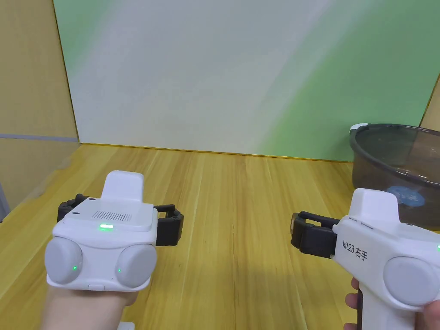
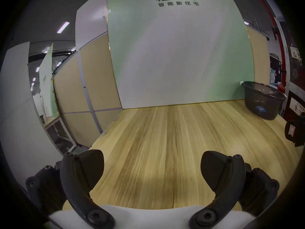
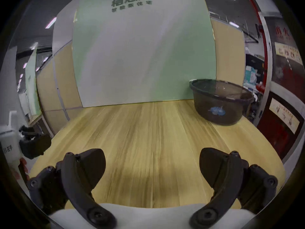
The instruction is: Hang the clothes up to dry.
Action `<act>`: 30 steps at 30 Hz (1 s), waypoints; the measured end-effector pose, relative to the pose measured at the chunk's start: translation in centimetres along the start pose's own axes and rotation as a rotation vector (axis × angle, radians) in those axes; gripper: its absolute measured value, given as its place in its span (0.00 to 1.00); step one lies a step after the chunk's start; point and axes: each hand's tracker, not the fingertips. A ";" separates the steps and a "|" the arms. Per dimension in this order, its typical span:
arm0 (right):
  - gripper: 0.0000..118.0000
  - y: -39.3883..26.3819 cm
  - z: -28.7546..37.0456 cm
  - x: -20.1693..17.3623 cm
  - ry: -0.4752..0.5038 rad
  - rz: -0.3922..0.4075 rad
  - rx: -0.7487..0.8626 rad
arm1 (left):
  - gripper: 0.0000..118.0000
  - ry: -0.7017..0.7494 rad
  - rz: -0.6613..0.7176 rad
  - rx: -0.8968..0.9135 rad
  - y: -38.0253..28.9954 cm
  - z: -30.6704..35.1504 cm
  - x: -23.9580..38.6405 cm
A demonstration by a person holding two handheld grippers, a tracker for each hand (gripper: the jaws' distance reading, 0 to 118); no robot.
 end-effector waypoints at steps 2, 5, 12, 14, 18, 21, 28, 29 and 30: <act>0.97 -0.1 -0.3 0.1 -0.029 0.042 0.021 | 0.96 -0.007 0.002 0.002 0.1 -0.4 0.1; 0.97 -0.2 -0.4 -0.4 -0.137 0.120 0.026 | 0.96 -0.013 -0.005 -0.011 0.0 -0.5 0.4; 0.97 0.0 -1.0 -0.5 -0.140 0.117 0.033 | 0.96 -0.022 0.009 -0.014 0.2 -0.4 0.4; 0.97 -0.2 -1.2 -0.4 -0.146 0.126 0.031 | 0.96 -0.019 0.009 -0.011 0.1 -0.4 0.4; 0.97 -0.3 -1.2 -0.3 -0.150 0.123 0.020 | 0.96 -0.017 0.013 -0.025 -0.1 -0.5 0.2; 0.97 -0.5 -1.2 -0.4 -0.157 0.122 0.023 | 0.96 -0.017 0.008 -0.033 -0.4 -0.6 0.2; 0.96 -0.7 -0.8 -0.2 -0.155 0.121 0.024 | 0.96 -0.017 0.004 -0.037 -0.5 -0.3 0.2; 0.96 -0.7 -0.8 -0.2 -0.160 0.120 0.025 | 0.96 -0.018 0.006 -0.037 -0.5 -0.3 0.2; 0.96 -0.8 -0.8 -0.1 -0.161 0.123 0.029 | 0.96 -0.019 0.007 -0.037 -0.5 -0.3 0.2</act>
